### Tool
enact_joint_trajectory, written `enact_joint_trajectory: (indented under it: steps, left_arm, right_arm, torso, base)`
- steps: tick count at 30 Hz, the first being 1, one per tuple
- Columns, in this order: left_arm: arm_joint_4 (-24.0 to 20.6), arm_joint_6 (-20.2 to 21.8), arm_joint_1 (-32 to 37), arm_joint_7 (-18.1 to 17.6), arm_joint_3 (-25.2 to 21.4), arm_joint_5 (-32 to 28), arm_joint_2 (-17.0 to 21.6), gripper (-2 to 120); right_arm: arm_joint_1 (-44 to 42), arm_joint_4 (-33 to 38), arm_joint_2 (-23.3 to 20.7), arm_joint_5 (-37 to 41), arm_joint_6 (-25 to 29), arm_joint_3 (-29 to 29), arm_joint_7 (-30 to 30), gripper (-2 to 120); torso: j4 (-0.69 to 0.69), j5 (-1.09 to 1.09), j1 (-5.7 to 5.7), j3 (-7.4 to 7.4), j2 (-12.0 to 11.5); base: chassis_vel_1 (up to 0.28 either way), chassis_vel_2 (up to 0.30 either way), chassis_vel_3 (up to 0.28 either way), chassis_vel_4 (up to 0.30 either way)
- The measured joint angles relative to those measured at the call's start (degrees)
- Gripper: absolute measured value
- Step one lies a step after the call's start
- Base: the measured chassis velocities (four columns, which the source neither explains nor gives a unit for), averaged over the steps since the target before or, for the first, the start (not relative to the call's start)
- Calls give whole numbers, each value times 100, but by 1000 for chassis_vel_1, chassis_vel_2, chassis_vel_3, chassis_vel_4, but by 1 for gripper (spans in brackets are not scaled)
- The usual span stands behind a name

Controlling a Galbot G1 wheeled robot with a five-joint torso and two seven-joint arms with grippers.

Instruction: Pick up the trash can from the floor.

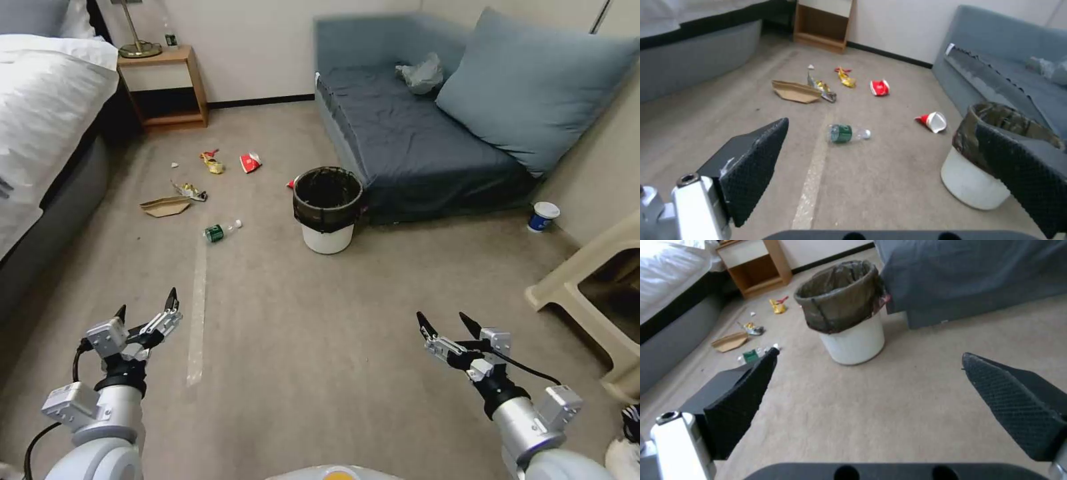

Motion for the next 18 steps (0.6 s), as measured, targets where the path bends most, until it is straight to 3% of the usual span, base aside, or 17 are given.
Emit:
enact_joint_trajectory:
  steps: [18]
  left_arm:
    - [46, 12, -44, 5, 21, 14, -3, 100]
  right_arm:
    - [88, -74, -59, 78, -26, 21, 22, 100]
  torso:
    - [0, 1, 0, 0, 0]
  base:
    - [-132, 143, 138, -137]
